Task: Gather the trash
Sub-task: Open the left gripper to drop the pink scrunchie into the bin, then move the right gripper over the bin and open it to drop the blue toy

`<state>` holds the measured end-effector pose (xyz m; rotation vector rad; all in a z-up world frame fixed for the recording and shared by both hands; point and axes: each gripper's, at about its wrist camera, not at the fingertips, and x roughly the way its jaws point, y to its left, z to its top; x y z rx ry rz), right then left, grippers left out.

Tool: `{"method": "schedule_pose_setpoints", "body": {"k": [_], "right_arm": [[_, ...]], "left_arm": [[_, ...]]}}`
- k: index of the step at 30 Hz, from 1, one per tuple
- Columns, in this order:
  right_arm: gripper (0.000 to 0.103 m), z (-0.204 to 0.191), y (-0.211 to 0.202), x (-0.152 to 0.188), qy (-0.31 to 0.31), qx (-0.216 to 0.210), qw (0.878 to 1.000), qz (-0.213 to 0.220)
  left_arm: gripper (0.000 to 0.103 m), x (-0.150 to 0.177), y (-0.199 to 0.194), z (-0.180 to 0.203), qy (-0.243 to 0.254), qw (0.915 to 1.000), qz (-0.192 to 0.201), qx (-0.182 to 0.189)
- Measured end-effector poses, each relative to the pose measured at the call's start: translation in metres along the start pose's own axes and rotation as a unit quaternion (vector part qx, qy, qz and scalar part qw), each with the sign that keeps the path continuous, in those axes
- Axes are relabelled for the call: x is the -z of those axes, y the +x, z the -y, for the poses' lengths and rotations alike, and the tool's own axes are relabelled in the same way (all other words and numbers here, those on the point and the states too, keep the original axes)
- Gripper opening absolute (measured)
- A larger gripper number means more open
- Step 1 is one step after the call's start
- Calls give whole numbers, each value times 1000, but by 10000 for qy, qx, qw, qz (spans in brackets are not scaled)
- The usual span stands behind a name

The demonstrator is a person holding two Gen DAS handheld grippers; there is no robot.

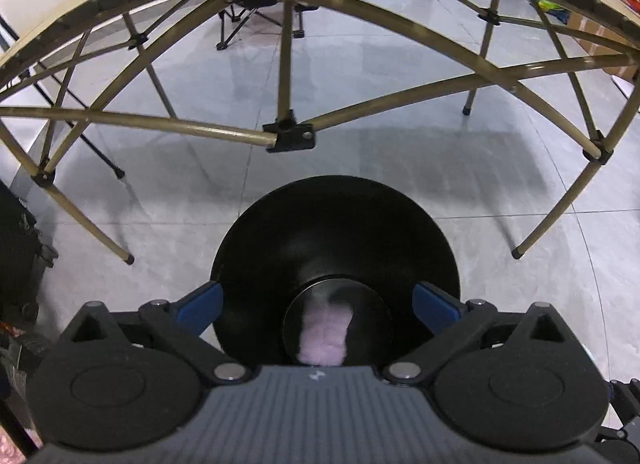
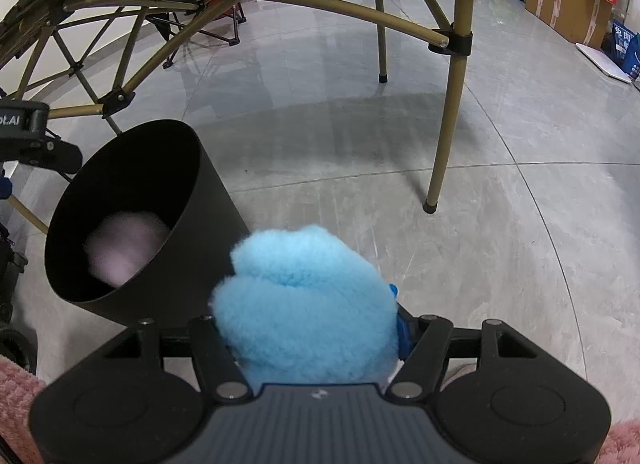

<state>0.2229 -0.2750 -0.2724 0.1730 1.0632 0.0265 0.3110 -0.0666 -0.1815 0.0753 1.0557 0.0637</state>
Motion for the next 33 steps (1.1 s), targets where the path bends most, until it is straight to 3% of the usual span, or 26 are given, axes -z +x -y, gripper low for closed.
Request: {"method": "schedule_pose_setpoints", "body": {"k": [17, 33], "right_arm": [[65, -19, -17, -5, -177, 50, 9998, 45], [65, -80, -47, -30, -607, -81, 9976, 320]], "left_arm": [[103, 8, -14, -30, -129, 9998, 148, -89], [103, 18, -29, -99, -647, 9971, 355, -193]]}}
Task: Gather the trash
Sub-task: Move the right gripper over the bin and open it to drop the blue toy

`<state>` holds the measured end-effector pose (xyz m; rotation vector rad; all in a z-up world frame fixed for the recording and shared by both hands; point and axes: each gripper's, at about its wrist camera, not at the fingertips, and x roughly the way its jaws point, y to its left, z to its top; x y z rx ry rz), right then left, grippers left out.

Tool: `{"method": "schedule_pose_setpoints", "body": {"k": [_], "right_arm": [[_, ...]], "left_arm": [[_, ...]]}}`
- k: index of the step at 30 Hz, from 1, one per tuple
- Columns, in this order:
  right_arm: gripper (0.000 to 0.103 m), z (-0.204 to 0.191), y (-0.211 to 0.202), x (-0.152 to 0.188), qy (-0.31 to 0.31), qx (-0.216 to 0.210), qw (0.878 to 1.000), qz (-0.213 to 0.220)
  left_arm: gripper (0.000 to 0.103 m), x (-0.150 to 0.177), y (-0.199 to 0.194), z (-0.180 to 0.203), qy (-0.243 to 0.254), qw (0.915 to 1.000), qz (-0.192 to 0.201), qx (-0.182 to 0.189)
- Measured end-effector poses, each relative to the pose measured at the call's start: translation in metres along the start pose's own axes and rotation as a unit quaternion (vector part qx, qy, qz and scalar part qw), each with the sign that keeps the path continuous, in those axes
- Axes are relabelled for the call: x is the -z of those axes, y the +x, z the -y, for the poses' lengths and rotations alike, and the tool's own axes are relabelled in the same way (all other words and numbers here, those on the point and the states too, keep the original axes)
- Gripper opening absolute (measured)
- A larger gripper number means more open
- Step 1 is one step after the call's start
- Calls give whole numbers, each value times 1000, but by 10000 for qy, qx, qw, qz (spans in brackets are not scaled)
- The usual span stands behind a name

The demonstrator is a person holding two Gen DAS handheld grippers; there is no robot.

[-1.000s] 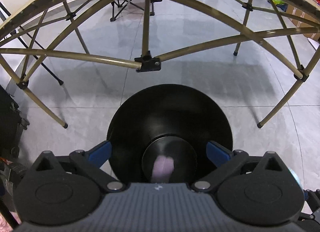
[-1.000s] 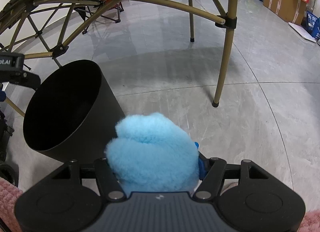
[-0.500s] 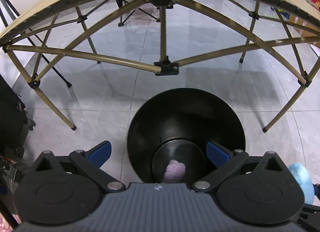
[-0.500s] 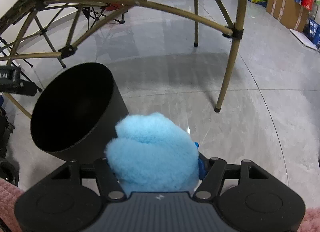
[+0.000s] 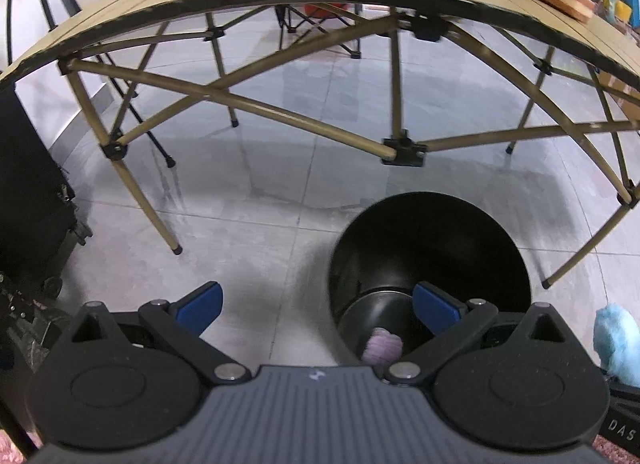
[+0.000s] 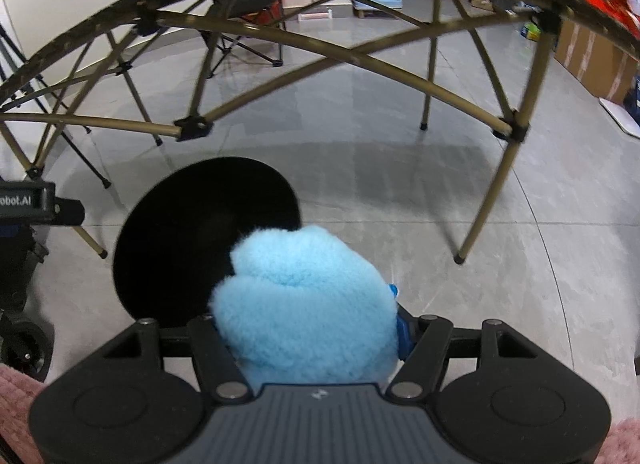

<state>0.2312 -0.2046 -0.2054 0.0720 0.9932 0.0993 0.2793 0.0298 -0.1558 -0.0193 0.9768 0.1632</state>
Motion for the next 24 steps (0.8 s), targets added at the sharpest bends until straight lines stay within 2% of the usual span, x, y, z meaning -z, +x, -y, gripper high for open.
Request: {"method": "schedule_pose_setpoints", "body": {"k": [14, 24], "right_arm": [[65, -63, 10, -40, -433, -301, 9986, -4], [65, -90, 32, -55, -527, -460, 9973, -233]], "left_arm": [[103, 3, 1, -51, -387, 9990, 40, -228], [103, 5, 5, -72, -560, 9979, -20, -337]]}}
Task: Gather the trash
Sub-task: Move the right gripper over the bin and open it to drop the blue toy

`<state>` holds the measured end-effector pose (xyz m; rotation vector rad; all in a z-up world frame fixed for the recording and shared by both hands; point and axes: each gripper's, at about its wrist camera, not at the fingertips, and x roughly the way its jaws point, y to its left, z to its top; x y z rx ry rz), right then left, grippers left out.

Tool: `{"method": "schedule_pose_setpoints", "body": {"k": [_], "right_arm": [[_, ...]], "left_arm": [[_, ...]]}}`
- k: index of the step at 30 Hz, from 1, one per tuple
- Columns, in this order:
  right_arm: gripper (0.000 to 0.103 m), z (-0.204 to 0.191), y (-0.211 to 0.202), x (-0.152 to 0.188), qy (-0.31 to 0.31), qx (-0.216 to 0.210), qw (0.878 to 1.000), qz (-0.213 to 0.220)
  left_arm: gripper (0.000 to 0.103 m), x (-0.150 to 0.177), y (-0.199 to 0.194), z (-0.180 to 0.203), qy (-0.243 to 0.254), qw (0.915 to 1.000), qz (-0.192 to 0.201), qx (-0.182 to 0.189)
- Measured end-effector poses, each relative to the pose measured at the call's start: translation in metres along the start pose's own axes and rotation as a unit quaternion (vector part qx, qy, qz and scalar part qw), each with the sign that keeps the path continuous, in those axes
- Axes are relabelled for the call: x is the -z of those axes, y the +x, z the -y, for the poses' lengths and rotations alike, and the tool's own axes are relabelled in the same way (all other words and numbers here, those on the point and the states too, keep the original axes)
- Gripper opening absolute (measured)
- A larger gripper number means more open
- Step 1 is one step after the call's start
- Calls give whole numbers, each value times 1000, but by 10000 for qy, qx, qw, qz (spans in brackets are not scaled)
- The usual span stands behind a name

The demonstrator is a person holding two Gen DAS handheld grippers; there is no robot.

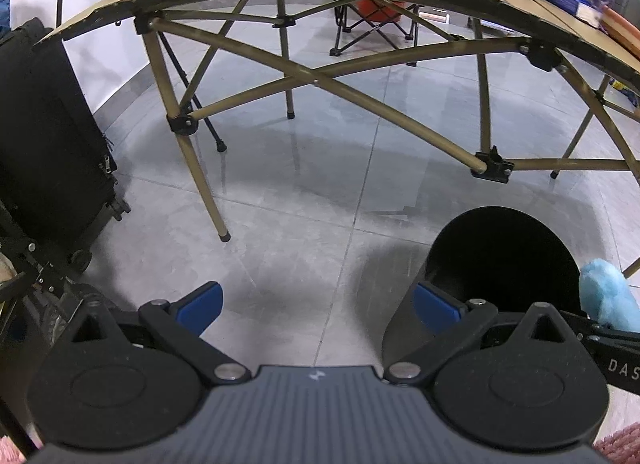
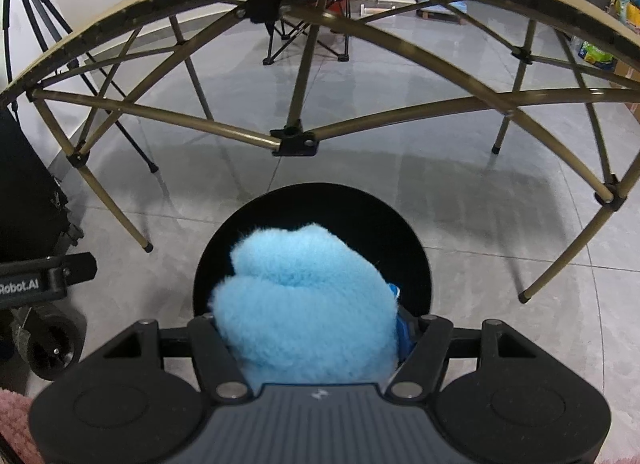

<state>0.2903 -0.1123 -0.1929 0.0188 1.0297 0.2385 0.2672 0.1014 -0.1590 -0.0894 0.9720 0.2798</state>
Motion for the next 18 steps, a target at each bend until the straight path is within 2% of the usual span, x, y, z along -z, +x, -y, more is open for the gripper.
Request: {"method": "schedule_pose_setpoints", "body": {"k": [18], "right_arm": [[65, -13, 26, -11, 2, -100, 9996, -266]], "left_arm": [[103, 1, 7, -12, -123, 9997, -78, -175]]}}
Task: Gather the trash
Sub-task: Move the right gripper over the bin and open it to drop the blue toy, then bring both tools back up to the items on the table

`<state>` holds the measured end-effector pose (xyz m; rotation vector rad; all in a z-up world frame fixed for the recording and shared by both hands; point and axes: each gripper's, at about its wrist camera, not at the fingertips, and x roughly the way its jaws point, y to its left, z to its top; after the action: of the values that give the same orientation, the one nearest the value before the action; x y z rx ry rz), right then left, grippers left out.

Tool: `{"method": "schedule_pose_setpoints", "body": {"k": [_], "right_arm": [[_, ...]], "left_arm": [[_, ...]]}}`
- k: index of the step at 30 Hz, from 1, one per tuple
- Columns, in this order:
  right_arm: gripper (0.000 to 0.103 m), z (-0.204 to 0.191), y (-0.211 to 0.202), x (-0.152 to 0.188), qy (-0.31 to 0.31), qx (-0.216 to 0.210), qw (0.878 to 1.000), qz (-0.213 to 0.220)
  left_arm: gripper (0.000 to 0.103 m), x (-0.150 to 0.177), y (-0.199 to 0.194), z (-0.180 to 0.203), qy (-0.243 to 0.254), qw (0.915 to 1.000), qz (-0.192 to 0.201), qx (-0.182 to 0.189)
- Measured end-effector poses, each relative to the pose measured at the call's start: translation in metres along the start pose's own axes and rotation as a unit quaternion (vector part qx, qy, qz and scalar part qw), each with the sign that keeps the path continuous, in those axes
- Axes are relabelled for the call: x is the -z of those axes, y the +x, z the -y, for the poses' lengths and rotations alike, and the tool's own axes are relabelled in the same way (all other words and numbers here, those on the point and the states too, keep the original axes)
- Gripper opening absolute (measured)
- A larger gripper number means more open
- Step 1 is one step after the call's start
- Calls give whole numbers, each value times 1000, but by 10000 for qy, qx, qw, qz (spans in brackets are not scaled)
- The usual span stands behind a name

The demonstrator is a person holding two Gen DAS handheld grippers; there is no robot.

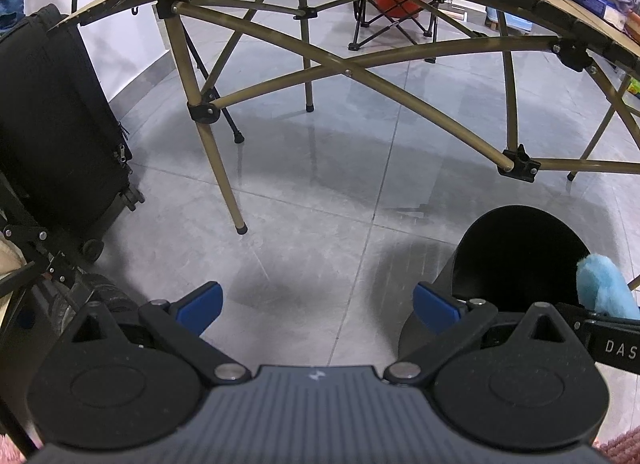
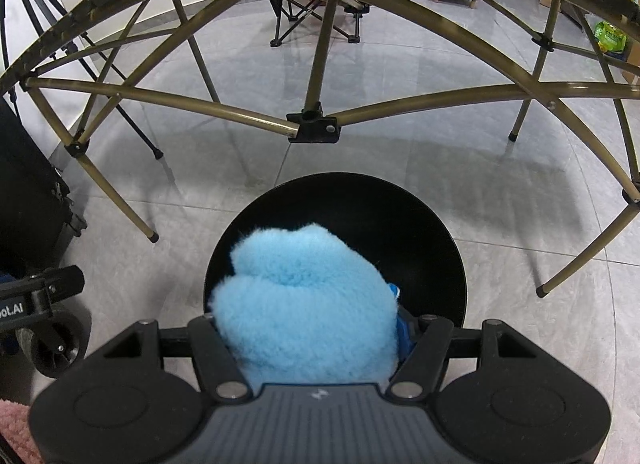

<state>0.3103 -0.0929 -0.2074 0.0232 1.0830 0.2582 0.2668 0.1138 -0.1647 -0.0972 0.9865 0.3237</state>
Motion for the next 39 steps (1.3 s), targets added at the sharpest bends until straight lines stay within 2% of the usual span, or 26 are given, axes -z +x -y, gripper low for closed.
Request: {"method": "schedule_pose_setpoints", "body": {"k": [5, 7, 8, 9, 28, 35, 39], "right_arm": [[70, 3, -3, -3, 77, -41, 9999, 147], [82, 4, -3, -5, 127, -48, 9997, 189], [95, 5, -3, -5, 152, -51, 9997, 195], [103, 6, -2, -6, 163, -42, 9997, 192], [103, 11, -11, -4, 104, 38, 9989, 457], [103, 15, -33, -2, 64, 32, 9973, 724], [103, 19, -55, -2, 54, -32, 9944, 1058]], "left_arm": [[103, 0, 0, 0, 7, 10000, 8, 11], [103, 0, 0, -1, 6, 10000, 9, 12], [103, 0, 0, -1, 5, 10000, 9, 17], [103, 0, 0, -1, 8, 10000, 9, 21], [103, 1, -12, 7, 118, 9997, 145, 130], [103, -3, -37, 14, 111, 9984, 486, 261], [103, -7, -64, 18, 96, 9958, 819, 410]]}}
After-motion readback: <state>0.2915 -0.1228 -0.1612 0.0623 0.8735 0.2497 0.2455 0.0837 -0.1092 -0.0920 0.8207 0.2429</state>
